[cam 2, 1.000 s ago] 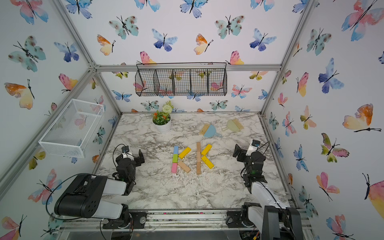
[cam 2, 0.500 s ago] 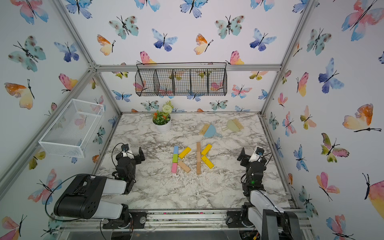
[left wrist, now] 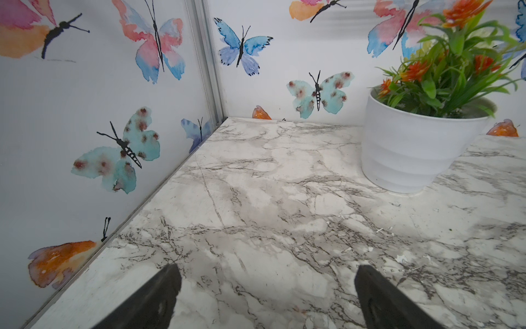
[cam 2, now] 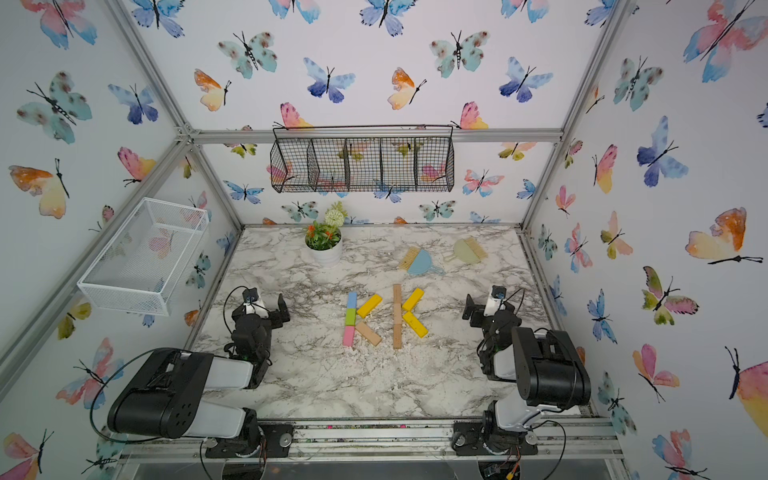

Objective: Assemble the letter k with building blocks
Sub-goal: Reset both arms

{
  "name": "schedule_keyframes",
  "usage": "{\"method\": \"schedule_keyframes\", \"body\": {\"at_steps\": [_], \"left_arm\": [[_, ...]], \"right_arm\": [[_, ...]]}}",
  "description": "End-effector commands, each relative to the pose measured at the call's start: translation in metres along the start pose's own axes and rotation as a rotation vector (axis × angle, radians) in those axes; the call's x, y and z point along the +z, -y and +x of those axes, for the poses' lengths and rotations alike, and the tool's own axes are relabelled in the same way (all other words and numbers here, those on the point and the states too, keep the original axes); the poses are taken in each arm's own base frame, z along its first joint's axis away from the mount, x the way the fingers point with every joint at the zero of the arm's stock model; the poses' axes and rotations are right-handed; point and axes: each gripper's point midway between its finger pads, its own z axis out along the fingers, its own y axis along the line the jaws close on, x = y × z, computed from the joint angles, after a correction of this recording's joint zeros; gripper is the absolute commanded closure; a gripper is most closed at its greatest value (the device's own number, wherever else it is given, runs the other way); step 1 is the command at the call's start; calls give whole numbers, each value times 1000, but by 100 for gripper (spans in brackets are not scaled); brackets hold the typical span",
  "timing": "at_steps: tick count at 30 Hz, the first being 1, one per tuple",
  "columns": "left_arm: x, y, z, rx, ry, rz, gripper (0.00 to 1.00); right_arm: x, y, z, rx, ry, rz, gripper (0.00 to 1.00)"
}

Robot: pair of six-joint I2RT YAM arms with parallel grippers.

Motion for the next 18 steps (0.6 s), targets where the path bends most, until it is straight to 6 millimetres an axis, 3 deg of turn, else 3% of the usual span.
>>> {"method": "schedule_keyframes", "body": {"at_steps": [1,18], "left_arm": [[1,0,-8,-1,22,3,2],[0,0,-8,-2,21,6,2]], "right_arm": [[5,-15,5,-73,-48,-37,2],[4,-16,3,-73,-30,-40,2]]}}
